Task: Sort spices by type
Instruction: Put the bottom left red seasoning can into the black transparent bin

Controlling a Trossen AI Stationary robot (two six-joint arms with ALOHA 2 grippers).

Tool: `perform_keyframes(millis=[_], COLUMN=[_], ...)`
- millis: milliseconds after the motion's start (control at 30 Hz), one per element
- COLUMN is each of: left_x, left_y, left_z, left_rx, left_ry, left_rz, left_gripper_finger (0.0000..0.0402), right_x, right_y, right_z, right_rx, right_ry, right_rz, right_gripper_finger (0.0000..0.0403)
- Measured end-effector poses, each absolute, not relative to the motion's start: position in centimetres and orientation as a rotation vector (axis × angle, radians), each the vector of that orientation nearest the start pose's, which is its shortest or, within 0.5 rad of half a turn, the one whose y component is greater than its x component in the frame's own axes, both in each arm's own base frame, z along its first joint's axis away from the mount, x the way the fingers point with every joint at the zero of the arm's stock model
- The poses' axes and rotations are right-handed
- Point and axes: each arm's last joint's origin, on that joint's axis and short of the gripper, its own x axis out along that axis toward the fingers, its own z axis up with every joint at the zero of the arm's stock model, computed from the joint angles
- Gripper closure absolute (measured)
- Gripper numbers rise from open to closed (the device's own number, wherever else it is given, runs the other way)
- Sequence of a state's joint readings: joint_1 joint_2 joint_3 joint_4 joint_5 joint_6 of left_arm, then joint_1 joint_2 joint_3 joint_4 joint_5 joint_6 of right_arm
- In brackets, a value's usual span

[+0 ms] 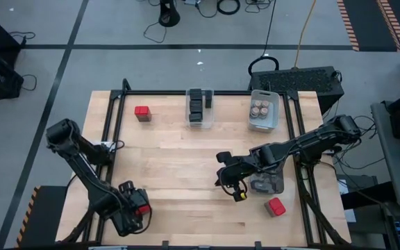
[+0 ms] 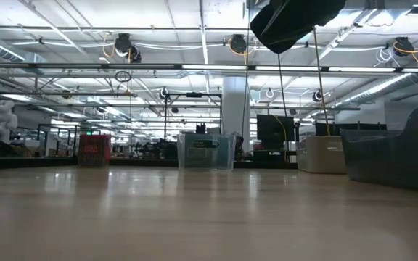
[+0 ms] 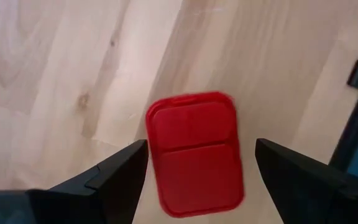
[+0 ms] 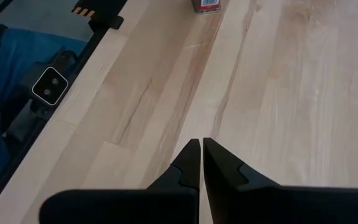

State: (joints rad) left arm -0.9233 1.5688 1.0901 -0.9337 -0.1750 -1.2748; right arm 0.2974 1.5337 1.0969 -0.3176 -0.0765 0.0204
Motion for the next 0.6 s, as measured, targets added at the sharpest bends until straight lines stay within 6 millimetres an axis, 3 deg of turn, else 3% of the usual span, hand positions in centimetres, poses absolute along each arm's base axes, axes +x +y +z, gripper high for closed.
perform_keyframes(millis=[233,467,600], left_x=[17.6,17.6,17.6], left_y=[-22.5,-22.5,-22.5], left_z=[19.8,19.7,19.7], left_rx=[-0.292,-0.289,-0.287], left_ry=[1.367,1.368,1.369], left_rz=[0.251,0.256,0.255], left_gripper_finger=[0.01,0.0101,0.0128], right_x=[31.3,31.3,31.3], right_y=[9.8,9.8,9.8], right_z=[25.2,25.2,25.2], right_rx=[-0.065,-0.064,-0.064], right_ry=[0.757,0.756,0.756], right_rz=[0.348,0.348,0.348], right_gripper_finger=[0.0403,0.0403,0.0403])
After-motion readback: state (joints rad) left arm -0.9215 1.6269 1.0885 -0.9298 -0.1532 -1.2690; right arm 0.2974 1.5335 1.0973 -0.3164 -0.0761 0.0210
